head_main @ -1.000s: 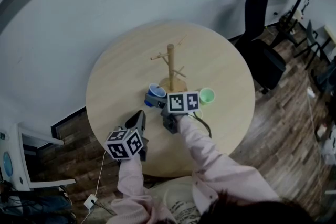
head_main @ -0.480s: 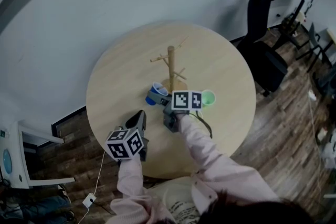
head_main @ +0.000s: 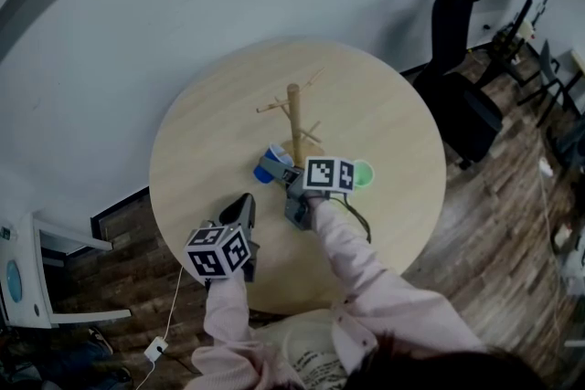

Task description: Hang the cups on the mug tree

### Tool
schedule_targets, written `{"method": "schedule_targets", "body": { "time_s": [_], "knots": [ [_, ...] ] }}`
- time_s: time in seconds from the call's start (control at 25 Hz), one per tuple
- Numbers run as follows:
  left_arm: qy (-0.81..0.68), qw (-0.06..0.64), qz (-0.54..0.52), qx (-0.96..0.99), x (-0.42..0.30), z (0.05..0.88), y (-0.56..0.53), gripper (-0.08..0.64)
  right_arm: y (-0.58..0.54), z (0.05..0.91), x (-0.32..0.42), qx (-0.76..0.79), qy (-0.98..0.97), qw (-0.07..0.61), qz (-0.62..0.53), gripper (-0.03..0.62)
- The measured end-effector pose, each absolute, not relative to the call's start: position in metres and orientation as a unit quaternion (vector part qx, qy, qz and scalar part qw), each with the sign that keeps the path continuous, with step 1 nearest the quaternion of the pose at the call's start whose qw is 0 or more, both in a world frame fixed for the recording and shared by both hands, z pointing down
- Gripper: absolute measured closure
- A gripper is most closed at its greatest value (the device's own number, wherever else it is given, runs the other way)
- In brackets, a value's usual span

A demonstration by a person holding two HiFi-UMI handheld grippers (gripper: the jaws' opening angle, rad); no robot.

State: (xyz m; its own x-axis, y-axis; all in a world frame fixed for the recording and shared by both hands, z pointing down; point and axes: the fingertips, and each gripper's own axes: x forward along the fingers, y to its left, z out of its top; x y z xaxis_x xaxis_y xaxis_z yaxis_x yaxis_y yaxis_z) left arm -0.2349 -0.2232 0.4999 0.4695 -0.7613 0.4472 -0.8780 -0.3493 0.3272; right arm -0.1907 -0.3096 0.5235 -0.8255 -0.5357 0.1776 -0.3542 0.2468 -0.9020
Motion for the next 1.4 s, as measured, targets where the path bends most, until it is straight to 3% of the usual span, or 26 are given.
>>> {"method": "schedule_targets", "body": {
  "time_s": [1.4],
  "knots": [
    [-0.505,0.262,0.131,0.812,-0.218,0.504,-0.233,0.545,-0.326,0.530,-0.164,-0.212,0.731,0.189,-0.621,0.293]
  ]
}}
